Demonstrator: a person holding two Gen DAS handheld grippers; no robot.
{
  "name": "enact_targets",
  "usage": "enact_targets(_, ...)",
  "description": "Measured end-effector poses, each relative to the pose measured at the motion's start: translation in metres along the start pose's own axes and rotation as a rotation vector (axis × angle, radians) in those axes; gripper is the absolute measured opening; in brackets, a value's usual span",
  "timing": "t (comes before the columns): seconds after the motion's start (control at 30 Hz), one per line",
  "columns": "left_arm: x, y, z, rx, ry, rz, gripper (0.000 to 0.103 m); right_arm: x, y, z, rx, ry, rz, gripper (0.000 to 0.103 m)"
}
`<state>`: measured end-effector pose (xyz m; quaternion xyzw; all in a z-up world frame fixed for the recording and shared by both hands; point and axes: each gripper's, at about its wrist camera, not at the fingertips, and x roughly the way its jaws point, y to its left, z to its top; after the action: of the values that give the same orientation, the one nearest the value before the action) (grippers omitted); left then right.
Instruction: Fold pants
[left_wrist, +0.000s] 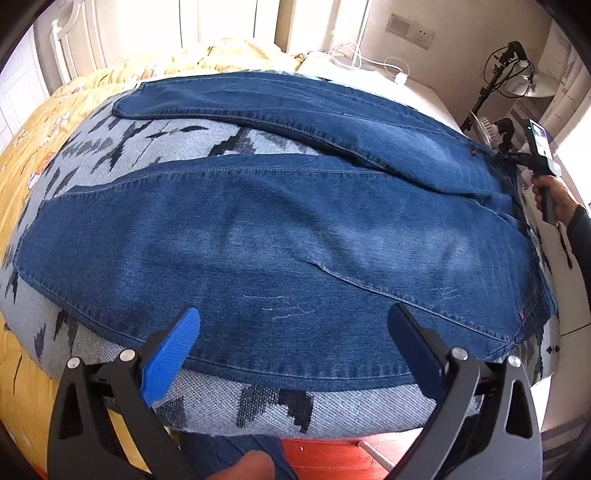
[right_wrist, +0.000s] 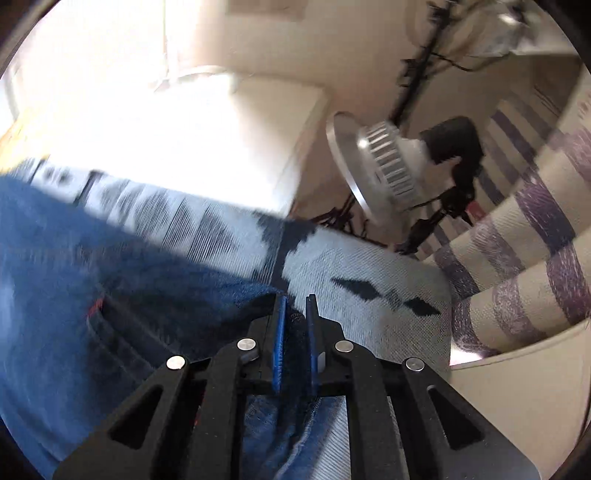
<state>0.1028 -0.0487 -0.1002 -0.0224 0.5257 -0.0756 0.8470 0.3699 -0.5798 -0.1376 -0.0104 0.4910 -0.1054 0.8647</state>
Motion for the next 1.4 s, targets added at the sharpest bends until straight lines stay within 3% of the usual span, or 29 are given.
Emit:
enact_targets(0.1,0.002,0.002,-0.002,-0.005,0.011,-0.006,0.101,-0.003,0.000,-0.005,0.040,-0.017,-0.011,0.009)
enact_targets(0.33,-0.005,0.022,0.022,-0.036,-0.053,-0.059,0.101,-0.145,0.012,-0.079,0.096,-0.326,0.132,0.008)
enact_targets(0.47,-0.014,0.034,0.055,-0.061,-0.130,-0.105,0.101,-0.214,0.036,-0.148,0.112,-0.391,0.217,0.008)
enact_targets(0.57,-0.021,0.053,0.079,-0.104,-0.207,-0.148,0.101,-0.249,0.057,-0.217,0.184,-0.376,0.305,0.008)
enact_targets(0.67,-0.005,0.088,0.097,-0.209,-0.200,-0.284,0.097,-0.253,0.069,-0.273,0.256,-0.311,0.357,0.007)
enact_targets(0.77,0.044,0.132,0.111,-0.378,-0.108,-0.493,0.069,-0.229,0.079,-0.305,0.330,-0.227,0.377,0.007)
enact_targets(0.8,0.058,0.143,0.115,-0.426,-0.092,-0.548,0.060,-0.223,0.081,-0.310,0.335,-0.214,0.379,0.000)
enact_targets(0.83,0.070,0.153,0.120,-0.464,-0.082,-0.582,0.055,-0.222,0.081,-0.313,0.340,-0.211,0.380,0.000)
enact_targets(0.93,0.086,0.181,0.141,-0.549,-0.104,-0.624,0.051,-0.225,0.075,-0.311,0.362,-0.222,0.368,0.000)
enact_targets(1.1,0.105,0.199,0.193,-0.620,-0.109,-0.603,0.051,-0.229,0.072,-0.305,0.371,-0.184,0.355,0.000)
enact_targets(1.2,0.119,0.205,0.228,-0.615,-0.109,-0.534,0.051,-0.234,0.074,-0.309,0.428,-0.144,0.369,0.021)
enact_targets(1.23,0.126,0.208,0.240,-0.609,-0.110,-0.506,0.051,-0.234,0.075,-0.312,0.445,-0.134,0.374,0.038)
enact_targets(1.3,0.144,0.216,0.263,-0.626,-0.105,-0.452,0.051,-0.236,0.077,-0.317,0.492,-0.125,0.390,0.085)
enact_targets(1.4,0.173,0.232,0.294,-0.655,-0.083,-0.401,0.051,-0.234,0.082,-0.323,0.580,-0.093,0.476,0.087)
